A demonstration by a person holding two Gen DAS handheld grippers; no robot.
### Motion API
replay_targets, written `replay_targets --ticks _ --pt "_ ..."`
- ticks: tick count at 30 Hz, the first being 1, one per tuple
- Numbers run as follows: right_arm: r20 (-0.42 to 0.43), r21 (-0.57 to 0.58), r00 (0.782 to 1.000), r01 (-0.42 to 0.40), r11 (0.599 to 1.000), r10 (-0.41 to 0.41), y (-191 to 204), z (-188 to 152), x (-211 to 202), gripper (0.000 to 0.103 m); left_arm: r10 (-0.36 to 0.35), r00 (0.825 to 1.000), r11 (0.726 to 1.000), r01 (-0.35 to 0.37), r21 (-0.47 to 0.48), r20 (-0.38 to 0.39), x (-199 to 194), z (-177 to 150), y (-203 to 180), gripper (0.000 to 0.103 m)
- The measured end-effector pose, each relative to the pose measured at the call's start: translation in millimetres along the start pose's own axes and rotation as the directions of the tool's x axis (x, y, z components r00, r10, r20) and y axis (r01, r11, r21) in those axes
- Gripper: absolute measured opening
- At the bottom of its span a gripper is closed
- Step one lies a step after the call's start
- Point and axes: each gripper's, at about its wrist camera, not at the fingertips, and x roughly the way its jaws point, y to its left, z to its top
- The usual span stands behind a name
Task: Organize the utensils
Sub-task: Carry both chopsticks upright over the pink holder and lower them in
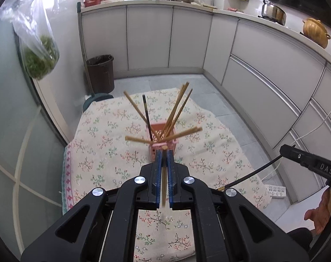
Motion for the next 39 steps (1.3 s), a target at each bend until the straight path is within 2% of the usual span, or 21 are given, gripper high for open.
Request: replay_targets --ticks 8,14,17,21,26,31,32,34,39 --pt "0.08 -0.01 0.996 -0.037 0.999 0.038 7 45 -29 0.005 0.004 0.998 1.0 -0.005 0.012 0.06 -17 35 -1 0.004" --pt "0.129 -0.021 0.991 -0.043 0.999 0.046 14 81 -39 0.005 0.004 0.993 1.0 -0.004 -0.002 0.116 -19 75 1 0.004" --pt "0.153 -0.028 0.987 -0.042 0.999 0.046 18 101 -40 0.005 0.012 0.99 1.0 -0.011 -0.011 0.142 -14 98 2 0.004" --pt "0.171 -0.034 0.984 -0.04 0.999 0.046 22 119 -37 0.005 0.019 0.99 0.999 -0.013 -0.039 0.141 8 119 9 0.004" --pt "0.178 -0.045 0.984 -0.026 0.999 0.034 27 137 -24 0.005 0.015 0.991 0.998 -0.006 -0.07 0.131 41 127 18 0.004" --pt "0.173 -0.051 0.984 -0.029 0.998 0.038 35 146 -12 0.005 0.007 0.998 0.995 -0.001 -0.098 0.057 81 112 26 0.006" --pt "0.174 -0.052 0.984 -0.029 0.998 0.038 36 148 -11 0.005 0.005 0.998 0.995 0.001 -0.101 0.057 81 111 26 0.015" --pt "0.182 -0.06 0.983 -0.028 0.998 0.038 41 152 -11 0.005 -0.007 0.996 0.994 0.016 -0.109 0.086 74 108 28 0.027" --pt "0.198 -0.083 0.979 -0.033 0.996 0.049 57 160 -13 0.005 0.011 0.984 0.989 0.016 -0.145 0.18 41 107 36 0.028"
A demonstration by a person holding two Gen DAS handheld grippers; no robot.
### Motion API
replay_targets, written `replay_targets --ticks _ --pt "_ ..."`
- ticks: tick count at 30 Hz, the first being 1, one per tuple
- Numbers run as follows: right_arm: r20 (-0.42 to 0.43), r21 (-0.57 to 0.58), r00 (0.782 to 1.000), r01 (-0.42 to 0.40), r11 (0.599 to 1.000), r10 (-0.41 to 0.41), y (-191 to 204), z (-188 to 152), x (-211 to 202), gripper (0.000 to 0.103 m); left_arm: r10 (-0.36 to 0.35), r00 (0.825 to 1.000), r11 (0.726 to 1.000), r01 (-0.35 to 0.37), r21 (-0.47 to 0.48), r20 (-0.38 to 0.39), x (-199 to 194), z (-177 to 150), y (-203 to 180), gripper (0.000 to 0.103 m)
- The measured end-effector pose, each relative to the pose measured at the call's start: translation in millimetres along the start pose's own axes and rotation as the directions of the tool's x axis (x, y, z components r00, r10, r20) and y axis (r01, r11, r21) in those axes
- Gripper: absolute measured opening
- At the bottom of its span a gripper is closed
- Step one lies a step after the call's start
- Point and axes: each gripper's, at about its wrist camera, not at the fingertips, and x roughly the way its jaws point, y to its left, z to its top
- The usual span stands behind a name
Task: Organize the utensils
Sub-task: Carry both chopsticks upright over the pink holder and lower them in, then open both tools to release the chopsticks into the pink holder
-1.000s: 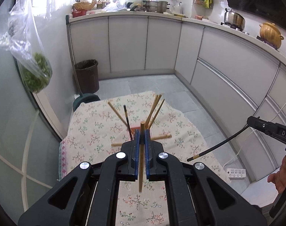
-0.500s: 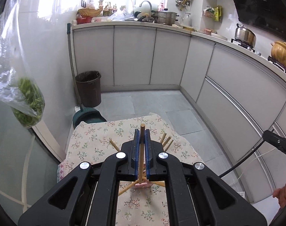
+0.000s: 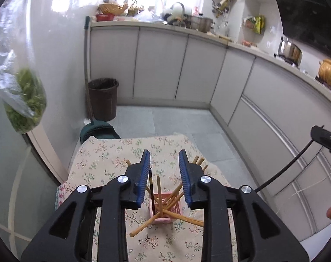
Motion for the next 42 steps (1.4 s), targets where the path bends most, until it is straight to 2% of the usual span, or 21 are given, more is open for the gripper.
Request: replay_targets --ticks 5,8,12,16,19,28,31,34,36,42 --pt "0.005 -0.021 1.0 -0.013 1.0 0.013 20 4 4 0.005 0.025 0.999 0.992 -0.019 -0.123 0.044 -18 -6 26 0.04" --pt "-0.002 -0.037 1.0 -0.019 0.999 0.019 32 4 11 0.005 0.04 0.999 0.983 -0.034 -0.182 0.034 -17 -19 44 0.041" --pt "-0.017 -0.062 1.0 -0.017 0.998 0.016 48 -2 26 0.005 0.126 0.992 0.981 -0.124 -0.148 0.004 -7 -28 53 0.041" --pt "-0.035 -0.079 0.999 -0.014 0.997 0.012 58 -11 42 0.005 0.167 0.986 0.978 -0.165 -0.13 0.009 -8 -33 60 0.044" --pt "-0.056 -0.088 0.998 -0.008 0.996 0.003 64 -18 60 0.005 0.173 0.985 0.974 -0.168 -0.154 0.019 -12 -34 71 0.052" --pt "-0.076 -0.129 0.997 0.023 0.991 -0.033 75 -45 119 0.005 0.17 0.985 0.967 -0.168 -0.194 -0.006 -9 -35 92 0.054" --pt "-0.086 -0.134 0.996 -0.011 0.991 -0.001 74 -62 141 0.008 0.181 0.983 0.963 -0.178 -0.201 -0.001 -9 -36 96 0.06" --pt "-0.103 -0.138 0.995 -0.011 0.99 -0.003 71 -75 151 0.015 0.192 0.981 0.961 -0.184 -0.208 0.016 -13 -38 99 0.066" --pt "-0.088 -0.158 0.996 0.007 0.987 -0.021 73 -77 148 0.015 0.202 0.979 0.961 -0.193 -0.199 0.027 -16 -38 97 0.068" --pt "-0.029 -0.199 0.997 0.057 0.978 -0.064 75 -77 124 0.017 0.23 0.972 0.965 -0.222 -0.139 0.047 -23 -39 74 0.087"
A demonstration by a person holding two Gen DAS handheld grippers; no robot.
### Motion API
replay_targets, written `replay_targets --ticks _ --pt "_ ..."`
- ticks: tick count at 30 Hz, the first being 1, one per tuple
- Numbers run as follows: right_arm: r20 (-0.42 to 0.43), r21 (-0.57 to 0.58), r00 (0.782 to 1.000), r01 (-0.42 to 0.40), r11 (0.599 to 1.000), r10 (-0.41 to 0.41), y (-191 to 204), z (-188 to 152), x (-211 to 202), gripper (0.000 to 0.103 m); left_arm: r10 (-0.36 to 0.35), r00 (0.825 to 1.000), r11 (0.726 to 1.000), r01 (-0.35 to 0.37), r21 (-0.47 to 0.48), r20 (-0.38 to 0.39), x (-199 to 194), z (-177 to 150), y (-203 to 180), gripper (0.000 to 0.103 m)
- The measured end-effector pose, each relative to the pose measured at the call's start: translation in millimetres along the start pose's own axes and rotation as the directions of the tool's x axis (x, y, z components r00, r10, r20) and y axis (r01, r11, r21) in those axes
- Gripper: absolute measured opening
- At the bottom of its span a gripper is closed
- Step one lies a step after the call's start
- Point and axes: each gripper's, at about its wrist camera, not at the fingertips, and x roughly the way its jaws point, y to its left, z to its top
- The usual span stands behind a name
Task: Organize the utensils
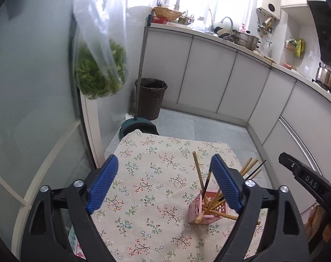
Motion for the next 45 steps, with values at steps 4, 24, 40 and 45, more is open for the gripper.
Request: replay_targets --ticks 4,24,40,45 --pt "0.027 0.004 0.999 0.045 0.999 -0.045 -6 -8 -17 0.04 0.033 0.999 0.997 -0.036 0.068 0.036 -11 -6 -20 0.096" --pt "0.056 0.086 0.976 0.204 0.975 -0.209 -60 -108 -90 0.097 0.017 0.998 0.987 -0.027 0.155 0.064 -60 -88 -61 0.096" --pt "0.015 0.144 0.954 0.293 0.945 -0.298 -92 -170 -117 0.097 -0.012 1.0 0.958 0.008 0.288 0.01 -63 -133 -95 0.096" --pt "0.029 0.144 0.954 0.293 0.945 -0.3 -94 -168 -119 0.097 -0.016 1.0 0.954 0.017 0.301 -0.005 -59 -136 -99 0.096"
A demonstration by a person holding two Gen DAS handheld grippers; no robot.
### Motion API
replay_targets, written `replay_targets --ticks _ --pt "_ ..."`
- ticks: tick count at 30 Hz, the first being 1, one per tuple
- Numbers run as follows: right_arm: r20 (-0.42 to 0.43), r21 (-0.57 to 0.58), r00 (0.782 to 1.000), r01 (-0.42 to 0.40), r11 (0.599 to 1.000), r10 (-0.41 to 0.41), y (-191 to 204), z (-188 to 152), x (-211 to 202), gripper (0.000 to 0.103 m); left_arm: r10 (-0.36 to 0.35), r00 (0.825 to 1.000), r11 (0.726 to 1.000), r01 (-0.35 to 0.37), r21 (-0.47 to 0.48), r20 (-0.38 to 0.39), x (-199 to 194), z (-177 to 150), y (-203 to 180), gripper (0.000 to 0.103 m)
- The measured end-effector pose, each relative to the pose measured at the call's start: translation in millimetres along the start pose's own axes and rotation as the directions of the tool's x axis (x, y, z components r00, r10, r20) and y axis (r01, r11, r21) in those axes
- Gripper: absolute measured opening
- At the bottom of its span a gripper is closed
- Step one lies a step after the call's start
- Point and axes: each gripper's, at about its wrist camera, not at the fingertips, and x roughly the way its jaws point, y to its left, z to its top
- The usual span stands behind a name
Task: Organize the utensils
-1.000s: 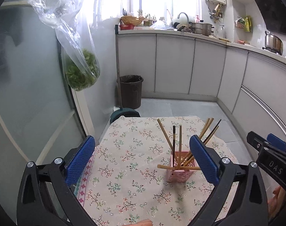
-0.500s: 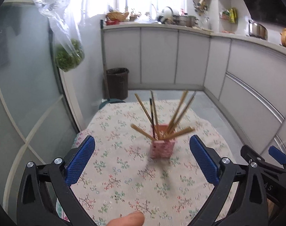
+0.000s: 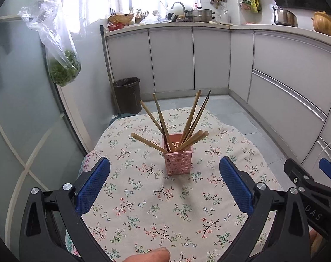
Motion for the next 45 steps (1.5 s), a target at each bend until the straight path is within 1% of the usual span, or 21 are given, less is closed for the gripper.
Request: replay_targets --ticks 3,8,21,45 --pt "-0.01 -0.003 1.0 -0.001 1.0 0.001 2 0 2 0.097 0.003 1.0 1.0 -0.003 0.005 0.0 1 -1 -1 0.096" --pt "0.015 0.016 1.0 0.019 1.0 -0.02 -4 3 -1 0.097 0.008 1.0 1.0 -0.008 0.007 0.004 1 -1 -3 0.096" --pt "-0.008 0.024 1.0 0.013 1.0 -0.012 -6 2 1 0.097 0.008 1.0 1.0 -0.007 -0.007 0.01 -1 0 0 0.096" --pt "-0.003 0.039 1.0 0.016 0.999 -0.016 -16 3 0 0.097 -0.014 1.0 1.0 0.014 -0.024 0.021 -5 5 -3 0.096"
